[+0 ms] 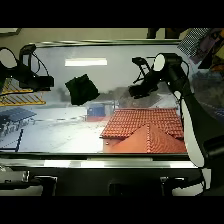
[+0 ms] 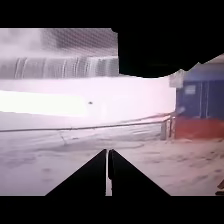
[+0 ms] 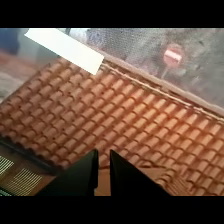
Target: Fold the clothes and pants, and hang the long-sleeved shirts on hangers.
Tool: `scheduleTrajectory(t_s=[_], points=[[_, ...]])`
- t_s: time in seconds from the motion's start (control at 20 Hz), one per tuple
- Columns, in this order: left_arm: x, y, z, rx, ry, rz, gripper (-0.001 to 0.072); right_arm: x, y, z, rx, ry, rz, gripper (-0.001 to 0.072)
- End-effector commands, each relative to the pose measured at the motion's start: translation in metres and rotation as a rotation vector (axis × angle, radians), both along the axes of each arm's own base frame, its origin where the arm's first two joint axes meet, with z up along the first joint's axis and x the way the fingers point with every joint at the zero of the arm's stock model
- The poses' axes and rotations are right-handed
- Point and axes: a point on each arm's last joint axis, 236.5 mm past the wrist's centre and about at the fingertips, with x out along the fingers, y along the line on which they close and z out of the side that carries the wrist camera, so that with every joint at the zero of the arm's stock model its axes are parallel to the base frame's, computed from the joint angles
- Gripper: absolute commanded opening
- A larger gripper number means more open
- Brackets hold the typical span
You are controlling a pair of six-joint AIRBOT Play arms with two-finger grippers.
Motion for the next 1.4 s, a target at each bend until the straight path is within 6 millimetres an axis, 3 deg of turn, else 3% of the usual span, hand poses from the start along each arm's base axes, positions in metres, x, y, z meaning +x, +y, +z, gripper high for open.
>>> scheduleTrajectory(t_s=[0.0, 0.35, 0.4, 0.45, 0.55, 0.65, 1.0, 1.05, 1.1, 1.2, 1.25, 1.3, 1.35], points=[[0.001, 0.000, 0.000, 0.000, -0.003, 0.000, 0.0047, 0.000, 0.000, 0.000, 0.000, 0.001, 0.000, 0.0115], [0.006, 0.000, -0.001, -0.002, -0.019, 0.001, 0.0074, 0.000, 0.000, -0.001, 0.000, 0.001, 0.000, 0.0115], [0.006, 0.000, -0.003, -0.004, -0.013, 0.006, 0.0317, 0.000, 0.000, 0.000, 0.000, 0.002, 0.000, 0.0115], [0.008, -0.002, -0.005, -0.014, -0.011, 0.031, 0.0709, 0.000, 0.000, 0.000, 0.000, 0.001, 0.000, 0.0115], [0.030, -0.018, -0.009, -0.050, -0.077, 0.010, 0.0720, 0.002, 0.001, 0.000, 0.003, -0.007, -0.003, 0.0115], [0.053, -0.041, -0.025, -0.085, -0.113, -0.008, 0.0720, 0.003, 0.001, 0.000, 0.005, -0.013, -0.004, 0.0115], [0.117, -0.096, -0.143, -0.107, -0.117, -0.029, 0.0720, 0.008, 0.002, 0.001, 0.011, -0.033, -0.009, 0.0115], [0.121, -0.097, -0.156, -0.104, -0.112, -0.025, 0.0718, 0.010, 0.003, 0.002, 0.013, -0.040, -0.010, 0.0115], [0.122, -0.097, -0.169, -0.100, -0.097, -0.024, 0.0611, 0.011, 0.003, 0.002, 0.015, -0.045, -0.012, 0.0115], [0.118, -0.095, -0.188, -0.091, -0.055, -0.021, 0.0362, 0.016, 0.004, 0.003, 0.020, -0.064, -0.016, 0.0115], [0.112, -0.094, -0.191, -0.084, -0.027, -0.024, 0.0144, 0.016, 0.004, 0.003, 0.021, -0.064, -0.017, 0.0115], [0.103, -0.093, -0.189, -0.070, 0.006, -0.050, 0.0019, 0.014, 0.004, 0.003, 0.021, -0.058, -0.018, 0.0115], [0.096, -0.095, -0.184, -0.065, 0.027, -0.079, 0.0019, 0.012, 0.003, 0.003, 0.021, -0.043, -0.035, 0.0115]])
